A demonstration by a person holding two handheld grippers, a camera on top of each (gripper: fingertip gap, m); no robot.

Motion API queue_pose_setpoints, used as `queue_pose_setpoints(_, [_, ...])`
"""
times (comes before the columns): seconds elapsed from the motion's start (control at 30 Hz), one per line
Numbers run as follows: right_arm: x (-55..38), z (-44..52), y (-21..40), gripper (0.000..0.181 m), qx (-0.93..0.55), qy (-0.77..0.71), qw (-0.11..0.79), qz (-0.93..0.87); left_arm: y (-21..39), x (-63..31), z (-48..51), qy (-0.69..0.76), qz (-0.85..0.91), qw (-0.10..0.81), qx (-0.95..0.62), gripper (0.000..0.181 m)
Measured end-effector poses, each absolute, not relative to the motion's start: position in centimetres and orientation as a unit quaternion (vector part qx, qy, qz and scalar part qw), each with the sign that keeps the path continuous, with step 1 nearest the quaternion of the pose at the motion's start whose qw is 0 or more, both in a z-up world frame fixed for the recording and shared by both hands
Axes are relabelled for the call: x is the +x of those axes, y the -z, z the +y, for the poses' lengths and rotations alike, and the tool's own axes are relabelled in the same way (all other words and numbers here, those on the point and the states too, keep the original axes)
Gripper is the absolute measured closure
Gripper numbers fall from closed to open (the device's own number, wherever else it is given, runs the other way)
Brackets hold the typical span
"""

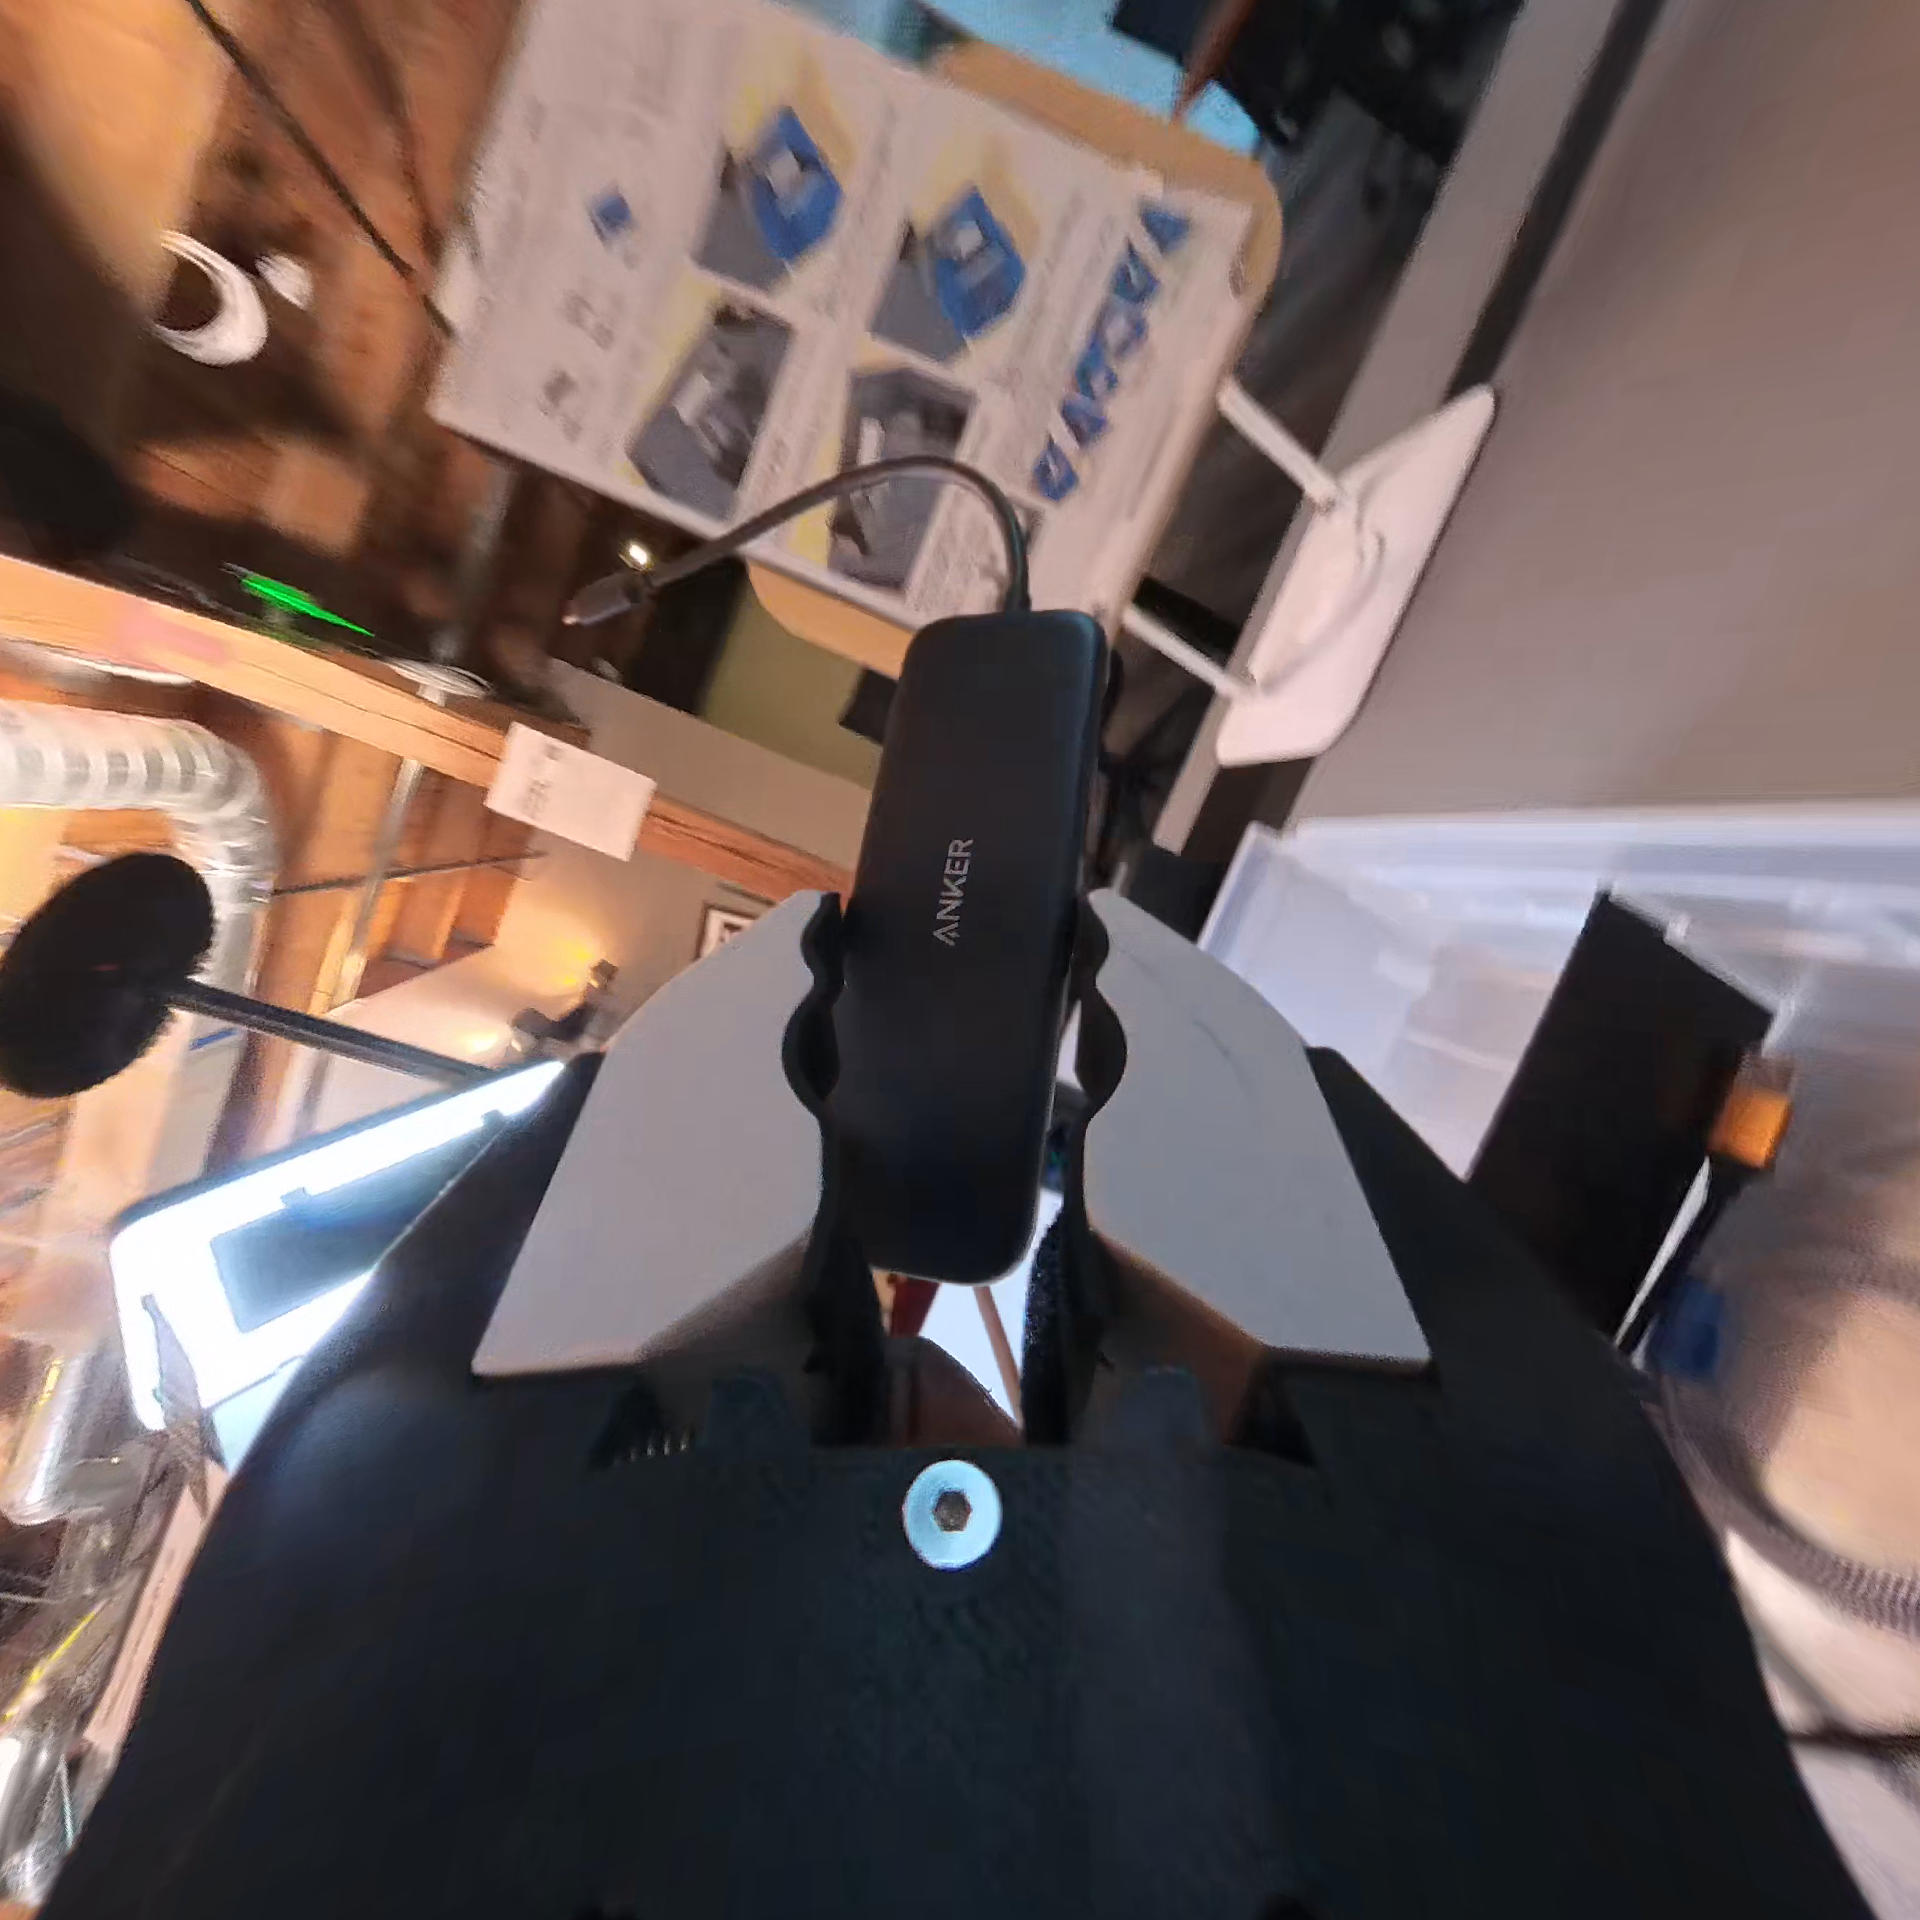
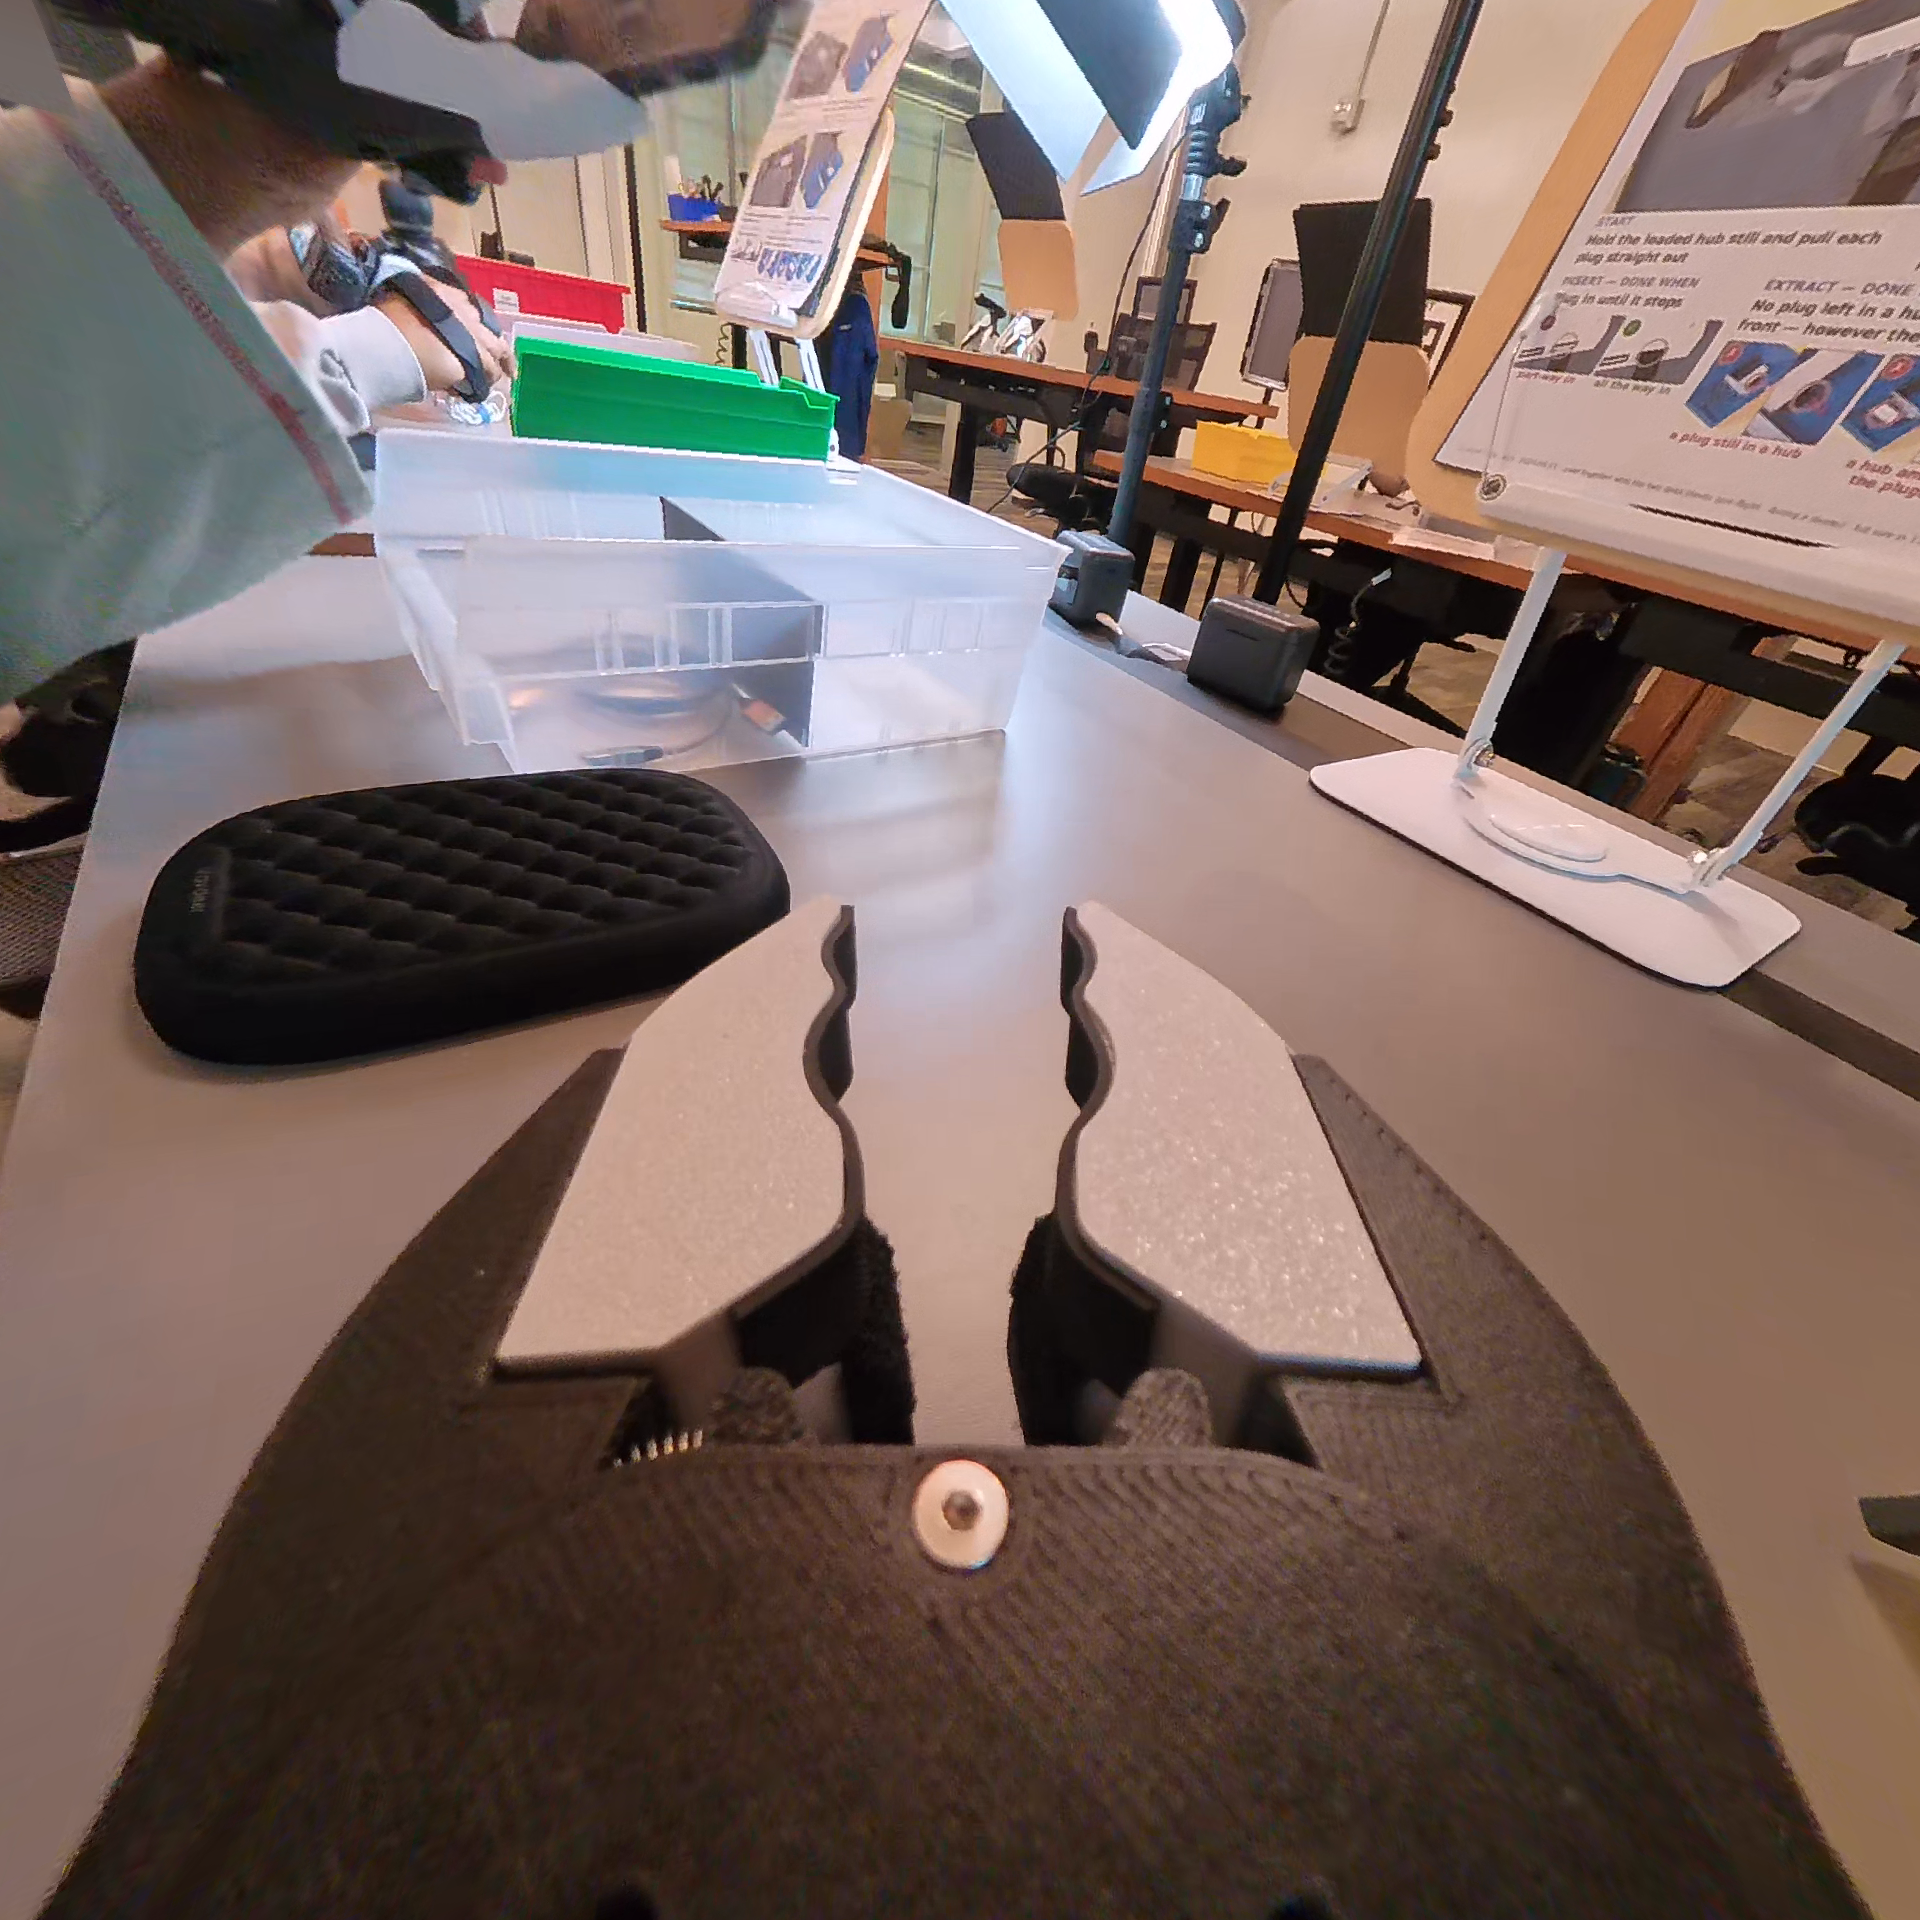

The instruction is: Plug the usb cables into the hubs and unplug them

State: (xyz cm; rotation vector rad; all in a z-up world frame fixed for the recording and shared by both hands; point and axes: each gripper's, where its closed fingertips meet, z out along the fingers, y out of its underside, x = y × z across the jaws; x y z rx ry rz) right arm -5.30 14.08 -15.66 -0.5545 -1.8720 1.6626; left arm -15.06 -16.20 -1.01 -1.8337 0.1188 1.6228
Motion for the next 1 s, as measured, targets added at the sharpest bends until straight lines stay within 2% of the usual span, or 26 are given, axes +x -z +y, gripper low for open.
queue_pose_setpoints(0.23, [-4.4, 12.9, 15.0, 0.135, -0.171, -0.623, 0.28, -0.71, 0.5, -9.9, -7.3, -0.611, 0.054, 0.476, -0.631, 0.139])
queue_pose_setpoints(0.37, [-1.7, 9.7, 10.2, 0.115, -0.133, -0.728, 0.183, -0.647, 2.6, -7.0, -1.1, -0.56, 0.092, 0.524, -0.635, 0.136])
queue_pose_setpoints(0.43, [-0.8, 9.0, 6.9, 0.112, -0.127, -0.787, 0.134, -0.589, 4.2, -6.0, 1.5, -0.541, 0.101, 0.535, -0.641, 0.136])
queue_pose_setpoints(0.57, [-1.4, 8.7, 4.5, 0.138, -0.166, -0.822, 0.073, -0.54, 7.9, -3.9, 5.8, -0.488, 0.129, 0.552, -0.664, 0.139])
queue_pose_setpoints(0.7, [-2.4, 9.6, 6.3, 0.163, -0.187, -0.802, 0.098, -0.559, 9.6, -2.7, 7.3, -0.446, 0.124, 0.578, -0.672, 0.139])
queue_pose_setpoints(0.8, [-2.6, 10.2, 7.2, 0.167, -0.188, -0.792, 0.112, -0.57, 10.5, -2.4, 8.0, -0.398, 0.119, 0.589, -0.693, 0.138])
queue_pose_setpoints(0.93, [-2.7, 10.7, 8.6, 0.169, -0.174, -0.759, 0.152, -0.609, 8.5, -1.5, 7.3, -0.264, 0.052, 0.706, -0.655, 0.127])
queue_pose_setpoints(1.0, [-2.1, 10.3, 9.0, 0.169, -0.145, -0.747, 0.155, -0.63, 8.4, -2.0, 6.9, -0.22, 0.013, 0.726, -0.651, 0.122])
